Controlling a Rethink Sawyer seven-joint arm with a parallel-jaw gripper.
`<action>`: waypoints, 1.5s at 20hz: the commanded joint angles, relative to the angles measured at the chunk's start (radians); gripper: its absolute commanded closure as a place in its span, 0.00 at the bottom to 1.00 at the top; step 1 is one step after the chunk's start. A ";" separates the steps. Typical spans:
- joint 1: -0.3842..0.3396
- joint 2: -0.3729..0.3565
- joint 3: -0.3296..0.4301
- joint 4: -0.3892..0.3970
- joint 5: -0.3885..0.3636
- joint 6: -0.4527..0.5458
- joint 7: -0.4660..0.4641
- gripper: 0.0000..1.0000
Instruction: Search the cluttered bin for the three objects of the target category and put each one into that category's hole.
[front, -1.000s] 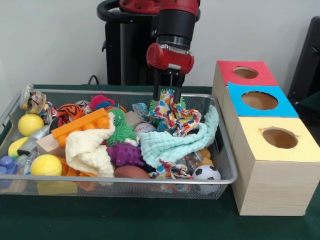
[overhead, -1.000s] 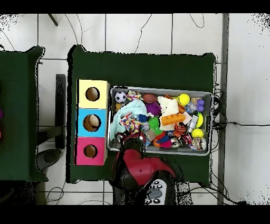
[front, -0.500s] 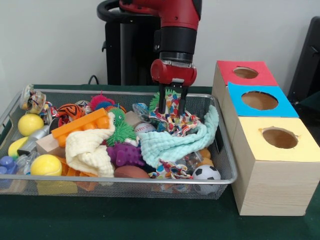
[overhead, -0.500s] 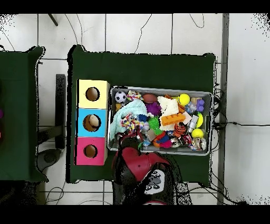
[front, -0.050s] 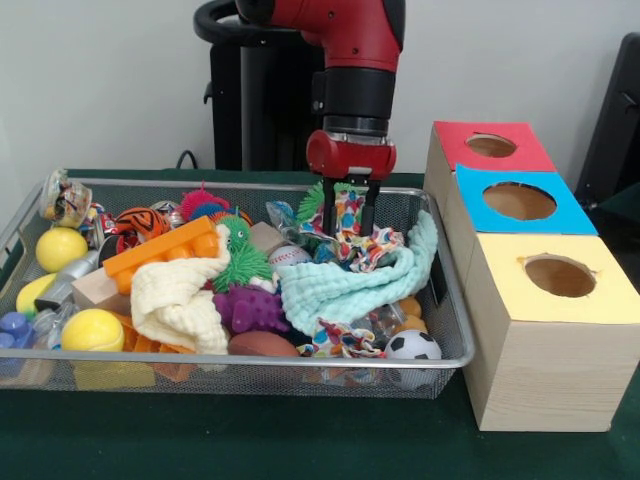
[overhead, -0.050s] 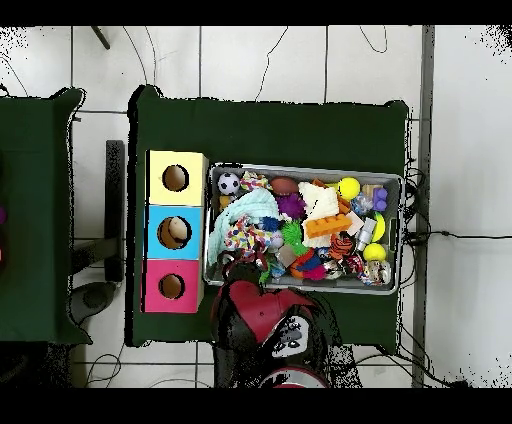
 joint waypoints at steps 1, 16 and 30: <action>-0.047 0.059 0.132 -0.071 -0.034 -0.076 0.167 0.00; -0.061 0.096 0.154 -0.086 -0.057 -0.119 0.144 0.00; -0.061 0.104 0.154 -0.094 -0.075 -0.137 0.144 1.00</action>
